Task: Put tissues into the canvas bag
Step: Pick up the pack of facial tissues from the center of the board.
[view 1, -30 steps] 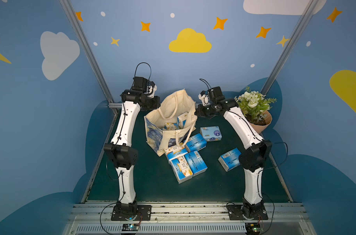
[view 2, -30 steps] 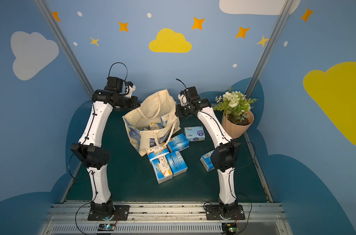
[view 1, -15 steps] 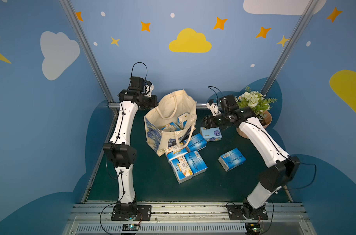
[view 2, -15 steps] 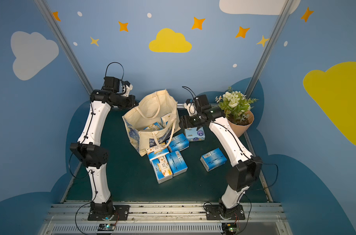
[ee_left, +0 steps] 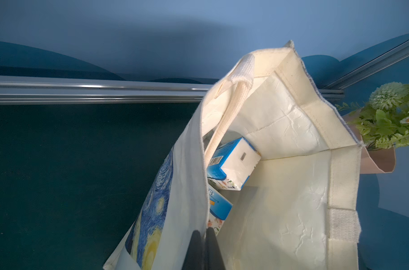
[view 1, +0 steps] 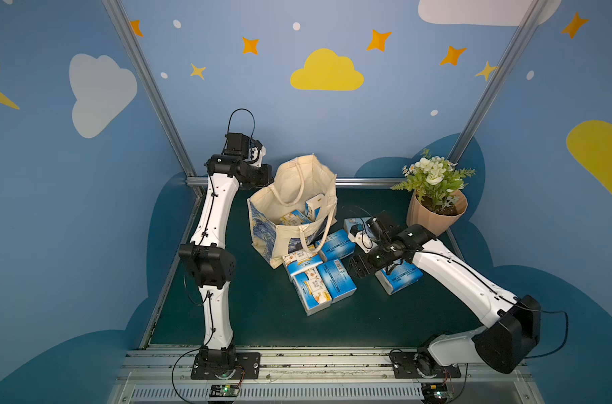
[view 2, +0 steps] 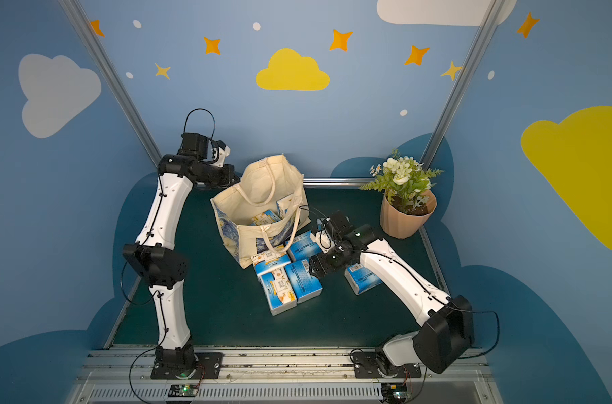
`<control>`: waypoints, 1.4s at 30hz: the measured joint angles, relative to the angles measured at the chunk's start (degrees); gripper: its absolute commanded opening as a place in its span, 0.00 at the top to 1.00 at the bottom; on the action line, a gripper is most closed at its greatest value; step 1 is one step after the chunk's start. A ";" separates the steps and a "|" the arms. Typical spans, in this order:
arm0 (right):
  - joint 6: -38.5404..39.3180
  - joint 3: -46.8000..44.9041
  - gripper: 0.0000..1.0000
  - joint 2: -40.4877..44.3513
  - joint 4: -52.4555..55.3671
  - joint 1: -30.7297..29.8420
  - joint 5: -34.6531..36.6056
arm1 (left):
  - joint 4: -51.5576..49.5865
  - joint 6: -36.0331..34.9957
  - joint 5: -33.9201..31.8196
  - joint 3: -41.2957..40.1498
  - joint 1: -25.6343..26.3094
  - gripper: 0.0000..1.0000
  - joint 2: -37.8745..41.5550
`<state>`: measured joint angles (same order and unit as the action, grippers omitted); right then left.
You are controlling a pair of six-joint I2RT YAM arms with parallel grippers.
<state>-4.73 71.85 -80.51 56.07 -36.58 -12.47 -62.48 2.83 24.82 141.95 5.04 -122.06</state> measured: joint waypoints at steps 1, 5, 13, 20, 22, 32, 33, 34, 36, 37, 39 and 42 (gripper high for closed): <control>-0.09 -0.52 0.16 -0.02 0.00 -0.44 0.22 | -0.02 0.00 0.00 0.00 0.00 0.94 0.00; -0.59 -1.73 0.13 -0.42 -0.26 -2.01 0.55 | 0.00 0.39 0.13 0.00 0.11 0.93 0.00; -0.35 -1.77 0.13 -7.87 -2.23 -6.05 0.85 | -0.11 0.46 0.24 0.00 0.37 0.91 0.00; -0.39 -1.33 0.13 -15.50 -4.31 -7.78 3.45 | -0.55 0.35 0.44 0.00 0.50 0.92 0.00; -0.44 -0.72 0.13 -16.44 -4.92 -7.82 3.67 | -0.70 0.15 0.44 0.00 0.50 0.91 0.00; -0.33 0.46 0.13 -17.70 -7.45 -8.57 1.51 | -0.98 -0.70 0.61 0.00 0.61 0.92 0.00; -0.33 0.48 0.13 -17.90 -7.61 -8.61 1.27 | -0.98 -0.70 0.61 0.00 0.61 0.92 0.00; -0.35 0.48 0.13 -18.10 -7.76 -8.66 1.16 | -0.98 -0.70 0.61 0.00 0.61 0.92 0.00; -0.37 0.48 0.13 -18.53 -8.04 -8.66 1.09 | -1.01 -0.72 0.61 0.00 0.61 0.92 0.00; -0.42 0.48 0.13 -18.75 -8.15 -8.66 1.22 | -1.01 -0.72 0.61 0.00 0.61 0.91 0.00; -0.57 0.79 0.12 -19.34 -8.17 -8.70 1.90 | -1.01 -0.72 0.61 0.00 0.61 0.92 0.00; -0.83 1.64 0.12 -20.98 -8.26 -9.16 3.10 | -1.03 -0.72 0.63 0.00 0.61 0.91 0.00</control>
<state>-5.56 73.49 -101.49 47.81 -45.74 -9.37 -63.51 2.11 25.45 141.95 5.65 -122.06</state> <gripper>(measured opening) 0.881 0.086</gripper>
